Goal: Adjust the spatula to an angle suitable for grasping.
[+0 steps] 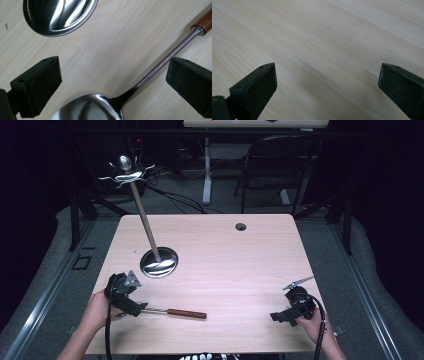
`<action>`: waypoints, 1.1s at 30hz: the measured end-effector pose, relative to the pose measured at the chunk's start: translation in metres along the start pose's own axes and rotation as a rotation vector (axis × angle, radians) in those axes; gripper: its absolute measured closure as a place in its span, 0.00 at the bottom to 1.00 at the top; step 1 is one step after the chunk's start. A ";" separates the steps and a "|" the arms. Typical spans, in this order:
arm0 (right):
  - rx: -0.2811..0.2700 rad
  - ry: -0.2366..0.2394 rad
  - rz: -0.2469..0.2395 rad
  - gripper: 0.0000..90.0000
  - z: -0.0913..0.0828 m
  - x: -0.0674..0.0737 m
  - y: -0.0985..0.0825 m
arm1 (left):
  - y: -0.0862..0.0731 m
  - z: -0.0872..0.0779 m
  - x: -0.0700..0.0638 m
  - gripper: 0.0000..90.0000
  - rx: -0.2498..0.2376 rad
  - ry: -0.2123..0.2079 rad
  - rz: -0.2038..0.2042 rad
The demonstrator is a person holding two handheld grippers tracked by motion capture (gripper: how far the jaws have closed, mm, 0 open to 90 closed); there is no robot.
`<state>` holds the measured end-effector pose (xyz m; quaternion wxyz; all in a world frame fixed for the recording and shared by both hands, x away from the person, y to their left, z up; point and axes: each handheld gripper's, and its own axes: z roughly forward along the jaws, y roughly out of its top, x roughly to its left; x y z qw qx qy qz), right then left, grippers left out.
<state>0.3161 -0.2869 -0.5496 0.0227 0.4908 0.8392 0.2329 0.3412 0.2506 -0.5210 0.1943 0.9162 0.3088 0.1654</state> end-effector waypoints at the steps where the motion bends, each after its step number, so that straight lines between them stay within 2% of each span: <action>1: -0.019 -0.002 0.014 0.02 0.002 0.001 -0.001 | 0.000 0.000 0.000 0.00 -0.004 -0.001 0.003; 2: 0.004 0.001 -0.004 0.02 0.000 0.000 0.000 | 0.000 0.000 0.000 0.00 -0.006 -0.002 0.005; 4: -0.003 -0.012 0.005 0.02 0.001 0.001 0.000 | 0.000 0.000 -0.001 0.00 -0.012 -0.004 0.014; 8: 0.005 -0.002 -0.002 0.02 0.001 0.000 0.000 | 0.001 -0.001 -0.002 0.00 -0.016 -0.008 0.036; 11: 0.021 -0.002 -0.013 0.02 0.001 0.001 0.001 | 0.001 -0.001 -0.002 0.00 -0.018 -0.002 0.035; 12: -0.020 0.000 0.014 0.02 0.003 0.003 -0.001 | 0.000 -0.001 -0.003 0.00 -0.024 -0.004 0.036; 14: 0.001 -0.007 0.003 0.02 0.002 0.003 0.000 | 0.000 -0.001 -0.003 0.00 -0.022 -0.003 0.036; 15: 0.023 -0.010 -0.020 0.02 0.000 0.002 0.001 | 0.000 -0.002 -0.003 0.00 -0.024 -0.003 0.038; 18: 0.031 -0.007 -0.024 0.02 0.000 0.001 0.001 | 0.001 -0.002 -0.003 0.00 -0.029 -0.003 0.039; 20: 0.019 -0.003 -0.017 0.02 0.001 0.001 0.001 | 0.001 -0.001 -0.003 0.00 -0.033 -0.015 0.040; 21: -0.004 -0.008 0.001 0.02 0.002 0.003 0.000 | 0.001 -0.001 -0.004 0.00 -0.035 -0.032 0.039; 23: 0.027 -0.003 -0.016 0.02 0.001 0.002 0.001 | 0.002 -0.001 -0.004 0.00 -0.032 -0.029 0.043; 29: 0.024 -0.002 -0.023 0.02 0.002 0.002 0.001 | 0.004 0.001 -0.008 0.00 -0.026 -0.040 0.056; 32: 0.020 -0.002 -0.014 0.02 0.001 0.002 0.001 | 0.005 0.003 -0.010 0.06 -0.032 -0.064 0.063; 33: 0.021 -0.002 -0.013 0.02 0.001 0.002 0.001 | 0.005 0.004 -0.010 0.15 -0.041 -0.086 0.068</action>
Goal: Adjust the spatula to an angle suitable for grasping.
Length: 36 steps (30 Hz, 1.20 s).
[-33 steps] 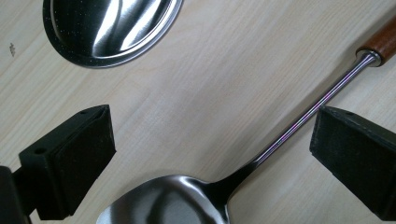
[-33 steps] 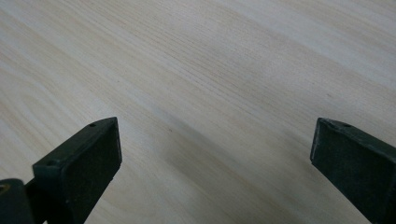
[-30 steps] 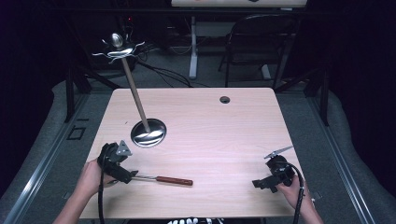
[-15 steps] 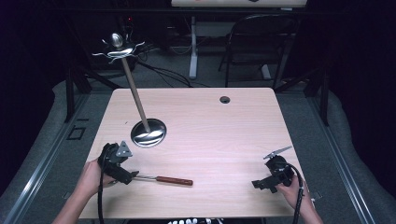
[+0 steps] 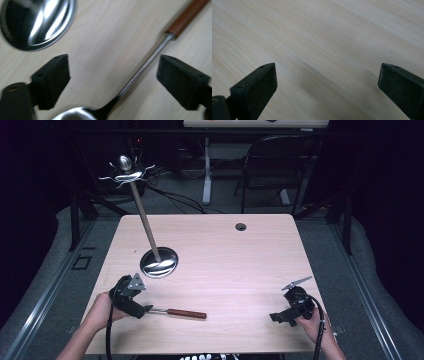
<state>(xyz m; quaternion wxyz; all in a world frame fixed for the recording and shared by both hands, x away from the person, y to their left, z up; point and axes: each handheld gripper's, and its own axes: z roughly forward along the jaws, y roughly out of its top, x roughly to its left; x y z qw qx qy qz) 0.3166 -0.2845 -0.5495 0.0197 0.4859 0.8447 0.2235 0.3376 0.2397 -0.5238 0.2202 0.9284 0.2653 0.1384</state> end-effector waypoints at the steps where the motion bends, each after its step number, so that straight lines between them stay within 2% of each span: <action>1: 0.000 0.001 0.000 0.02 0.000 0.000 0.000 | -0.001 0.003 -0.002 0.19 0.003 -0.039 0.024; 2: 0.000 0.001 0.000 0.02 0.000 0.000 0.000 | -0.001 0.003 -0.002 0.20 0.003 -0.039 0.024; 3: 0.001 0.003 0.001 0.02 0.000 0.000 0.000 | -0.002 0.006 -0.004 0.21 0.023 -0.065 0.054; 4: 0.001 0.003 0.000 0.02 0.000 0.000 0.000 | -0.002 0.006 -0.004 0.24 0.023 -0.065 0.054; 6: -0.001 0.001 -0.001 0.02 0.000 0.000 0.000 | -0.002 0.010 -0.005 0.31 0.036 -0.112 0.079; 7: 0.000 0.001 -0.001 0.02 0.000 0.000 0.000 | -0.002 0.010 -0.006 0.33 0.044 -0.123 0.089; 10: 0.001 0.002 0.000 0.02 0.000 0.000 0.000 | -0.002 0.012 -0.007 0.42 0.058 -0.135 0.105; 11: 0.002 0.001 -0.001 0.02 0.000 0.001 0.000 | -0.002 0.013 -0.008 0.44 0.071 -0.143 0.121; 14: 0.010 -0.002 -0.006 0.02 0.000 0.000 0.000 | -0.003 0.016 -0.009 0.51 0.087 -0.138 0.127; 16: 0.009 -0.002 -0.006 0.02 0.000 0.000 0.000 | -0.005 0.018 -0.008 0.58 0.103 -0.151 0.136; 20: 0.000 -0.001 -0.002 0.02 0.001 0.001 0.000 | -0.006 0.019 -0.007 0.66 0.107 -0.172 0.145; 21: 0.000 0.000 -0.004 0.02 0.001 0.001 0.000 | -0.006 0.019 -0.007 0.72 0.105 -0.174 0.152; 26: 0.001 -0.002 -0.005 0.02 0.001 0.001 0.000 | -0.006 0.021 -0.009 0.79 0.128 -0.161 0.177; 36: 0.003 -0.001 -0.006 0.02 0.002 0.001 0.000 | -0.005 0.021 -0.010 0.79 0.137 -0.157 0.176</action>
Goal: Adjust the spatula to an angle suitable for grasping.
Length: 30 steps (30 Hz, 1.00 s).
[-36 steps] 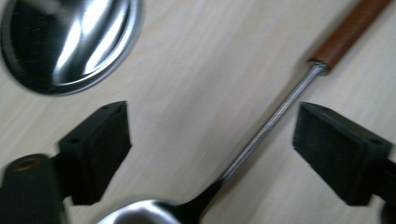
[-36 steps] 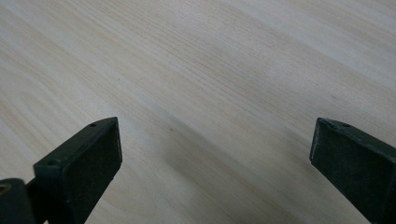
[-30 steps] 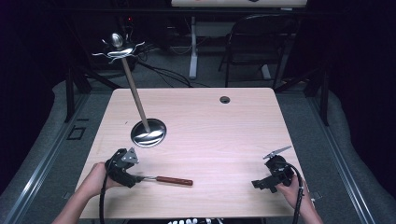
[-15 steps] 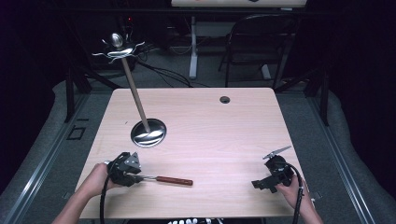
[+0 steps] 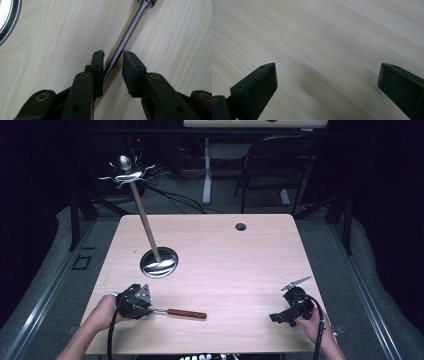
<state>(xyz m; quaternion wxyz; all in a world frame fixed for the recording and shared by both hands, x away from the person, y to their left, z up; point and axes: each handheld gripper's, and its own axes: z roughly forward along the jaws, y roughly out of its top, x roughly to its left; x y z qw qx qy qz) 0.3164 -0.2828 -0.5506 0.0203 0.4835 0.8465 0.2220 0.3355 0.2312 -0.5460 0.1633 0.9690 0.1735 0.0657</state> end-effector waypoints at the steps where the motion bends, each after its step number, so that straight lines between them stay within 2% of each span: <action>1: 0.002 -0.001 -0.002 0.02 0.000 0.000 0.000 | 0.000 0.000 0.000 0.79 0.000 0.000 -0.001; 19: 0.000 -0.003 0.001 0.02 0.000 0.000 0.000 | 0.000 0.000 0.001 0.86 0.009 -0.001 -0.023; 30: 0.000 -0.003 0.001 0.02 0.000 0.000 0.000 | -0.001 0.000 0.004 0.88 0.018 0.008 -0.054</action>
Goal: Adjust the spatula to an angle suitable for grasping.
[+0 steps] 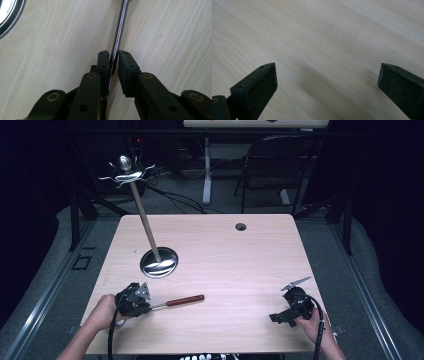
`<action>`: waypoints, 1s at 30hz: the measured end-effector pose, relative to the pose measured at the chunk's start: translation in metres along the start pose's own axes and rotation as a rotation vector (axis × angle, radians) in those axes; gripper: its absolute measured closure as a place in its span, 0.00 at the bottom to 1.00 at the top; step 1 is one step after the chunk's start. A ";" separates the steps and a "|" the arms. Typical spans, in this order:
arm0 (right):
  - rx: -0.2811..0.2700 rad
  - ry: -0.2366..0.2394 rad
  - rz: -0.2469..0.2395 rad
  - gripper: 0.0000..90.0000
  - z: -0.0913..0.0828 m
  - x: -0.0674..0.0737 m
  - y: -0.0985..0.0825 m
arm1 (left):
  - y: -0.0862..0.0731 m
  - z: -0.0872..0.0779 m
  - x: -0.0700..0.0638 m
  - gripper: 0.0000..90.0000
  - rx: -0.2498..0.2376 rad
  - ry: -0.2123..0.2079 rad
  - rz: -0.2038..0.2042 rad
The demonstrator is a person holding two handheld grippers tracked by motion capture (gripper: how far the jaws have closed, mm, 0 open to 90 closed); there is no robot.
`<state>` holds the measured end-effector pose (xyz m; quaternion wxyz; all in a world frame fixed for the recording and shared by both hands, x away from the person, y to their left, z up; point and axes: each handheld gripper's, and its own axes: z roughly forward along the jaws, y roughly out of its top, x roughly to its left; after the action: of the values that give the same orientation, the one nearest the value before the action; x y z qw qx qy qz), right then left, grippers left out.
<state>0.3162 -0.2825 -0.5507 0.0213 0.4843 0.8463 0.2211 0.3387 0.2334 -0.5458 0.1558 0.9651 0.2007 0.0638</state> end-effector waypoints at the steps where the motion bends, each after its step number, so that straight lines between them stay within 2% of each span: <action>1: -0.001 0.001 0.000 0.02 0.000 0.000 0.000 | 0.000 0.000 0.000 0.89 0.003 0.002 -0.008; 9: 0.008 0.000 -0.009 0.02 -0.001 -0.001 0.000 | 0.000 -0.001 0.003 0.92 0.028 0.025 -0.055; 14: 0.002 0.001 -0.004 0.02 0.000 0.000 0.000 | 0.000 -0.001 0.003 0.91 0.027 0.021 -0.064; 16: 0.009 -0.002 -0.009 0.02 -0.001 -0.001 0.000 | 0.000 -0.002 0.003 0.89 0.006 0.018 -0.078; 20: 0.006 -0.003 -0.005 0.02 0.000 0.000 0.000 | 0.005 -0.005 0.002 0.84 -0.012 0.015 -0.088; 26: 0.003 -0.002 -0.005 0.02 0.000 0.000 0.000 | 0.018 -0.003 0.003 0.81 0.000 0.030 -0.113; 30: 0.009 0.009 -0.004 0.02 0.000 0.000 0.000 | 0.027 0.000 0.006 0.79 0.000 0.016 -0.120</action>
<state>0.3166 -0.2821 -0.5509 0.0159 0.4818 0.8482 0.2194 0.3544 0.2123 -0.5364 0.1575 0.9507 0.2597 0.0622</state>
